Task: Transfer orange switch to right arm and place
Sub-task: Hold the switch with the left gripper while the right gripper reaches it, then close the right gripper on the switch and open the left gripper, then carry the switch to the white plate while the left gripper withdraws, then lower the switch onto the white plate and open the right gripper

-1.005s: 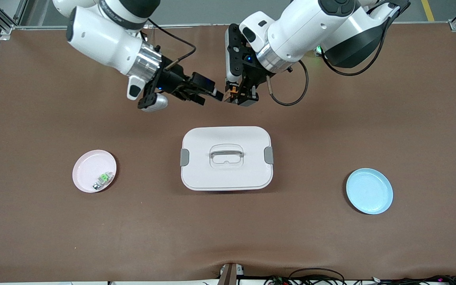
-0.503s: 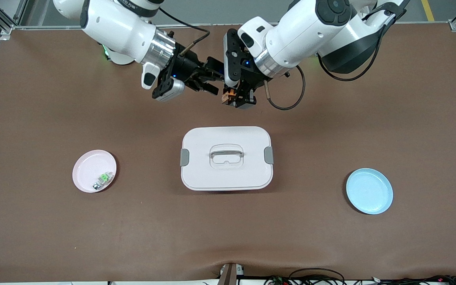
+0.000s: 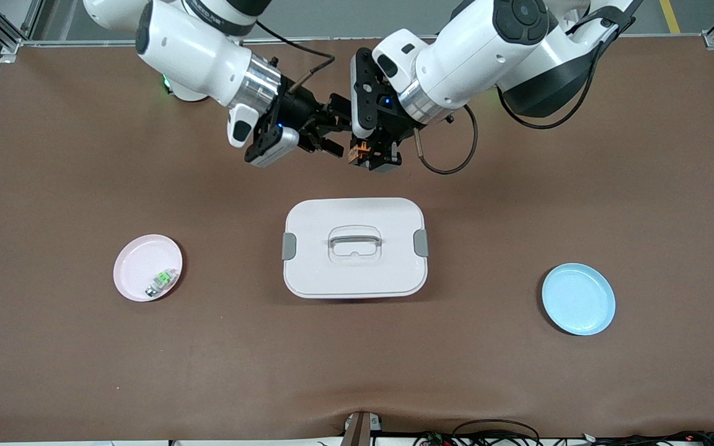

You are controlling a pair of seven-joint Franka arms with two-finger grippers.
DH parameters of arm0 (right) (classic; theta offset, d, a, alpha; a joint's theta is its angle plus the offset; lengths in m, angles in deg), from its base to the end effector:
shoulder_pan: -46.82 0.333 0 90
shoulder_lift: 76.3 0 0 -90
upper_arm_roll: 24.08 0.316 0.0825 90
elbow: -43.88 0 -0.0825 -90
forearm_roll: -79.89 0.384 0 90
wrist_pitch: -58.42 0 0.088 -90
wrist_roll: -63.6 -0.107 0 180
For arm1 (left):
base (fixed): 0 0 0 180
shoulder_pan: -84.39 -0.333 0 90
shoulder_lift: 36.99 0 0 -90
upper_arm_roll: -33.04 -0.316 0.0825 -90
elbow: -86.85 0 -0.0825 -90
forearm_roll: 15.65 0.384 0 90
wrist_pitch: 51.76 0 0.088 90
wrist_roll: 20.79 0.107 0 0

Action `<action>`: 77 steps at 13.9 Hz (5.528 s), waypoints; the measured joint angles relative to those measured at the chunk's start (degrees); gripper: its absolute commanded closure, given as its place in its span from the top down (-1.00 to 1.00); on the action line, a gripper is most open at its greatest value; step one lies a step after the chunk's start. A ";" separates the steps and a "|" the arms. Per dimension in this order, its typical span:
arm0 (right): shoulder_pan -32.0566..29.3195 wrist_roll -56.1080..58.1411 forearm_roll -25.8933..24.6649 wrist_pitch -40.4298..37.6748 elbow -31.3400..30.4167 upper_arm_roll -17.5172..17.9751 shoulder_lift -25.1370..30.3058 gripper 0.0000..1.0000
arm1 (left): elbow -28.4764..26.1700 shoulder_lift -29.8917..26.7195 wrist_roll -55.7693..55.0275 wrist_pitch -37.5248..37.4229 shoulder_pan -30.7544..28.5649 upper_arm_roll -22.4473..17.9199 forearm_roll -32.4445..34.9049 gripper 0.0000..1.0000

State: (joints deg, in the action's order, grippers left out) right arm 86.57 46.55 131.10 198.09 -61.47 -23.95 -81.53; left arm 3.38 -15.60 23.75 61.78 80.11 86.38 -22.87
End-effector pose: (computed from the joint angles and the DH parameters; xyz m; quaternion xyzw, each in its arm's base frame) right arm 0.4814 0.4043 0.5325 -0.9048 0.0710 -0.0306 0.4187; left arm 0.4966 -0.4376 0.5746 0.7014 -0.6672 0.1381 0.2093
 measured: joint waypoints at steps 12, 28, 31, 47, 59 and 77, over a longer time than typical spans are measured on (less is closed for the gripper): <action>0.14 0.97 0.09 1.15 0.39 0.02 -1.83 -0.15 | 0.04 0.00 -1.01 0.13 0.39 0.02 0.00 -1.00; 0.15 0.67 0.20 0.70 1.80 -0.06 -1.80 -1.00 | 0.17 0.33 -5.73 0.58 0.86 -0.03 0.20 1.00; 0.15 0.51 0.22 0.69 1.91 -0.06 -1.80 -1.00 | 0.17 0.35 -6.43 0.58 0.80 -0.05 0.20 1.00; -8.13 29.61 -14.85 -15.65 2.13 -1.46 -5.74 -1.00 | 0.93 -0.99 -9.15 -9.43 -7.61 -0.06 0.20 1.00; -27.62 72.22 -44.86 -23.28 -0.34 -1.89 -7.84 -1.00 | 0.90 -0.98 -14.24 -10.47 -14.36 -5.80 1.03 1.00; -42.96 113.14 -33.86 -4.58 -2.44 -1.77 -20.39 -1.00 | 0.82 -2.62 -47.66 -13.21 -16.79 -12.18 7.72 1.00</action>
State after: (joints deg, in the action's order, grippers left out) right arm 43.61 159.69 97.24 193.51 -63.91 -25.73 -101.92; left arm 4.20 -18.22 -23.91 48.57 63.32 74.20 -15.14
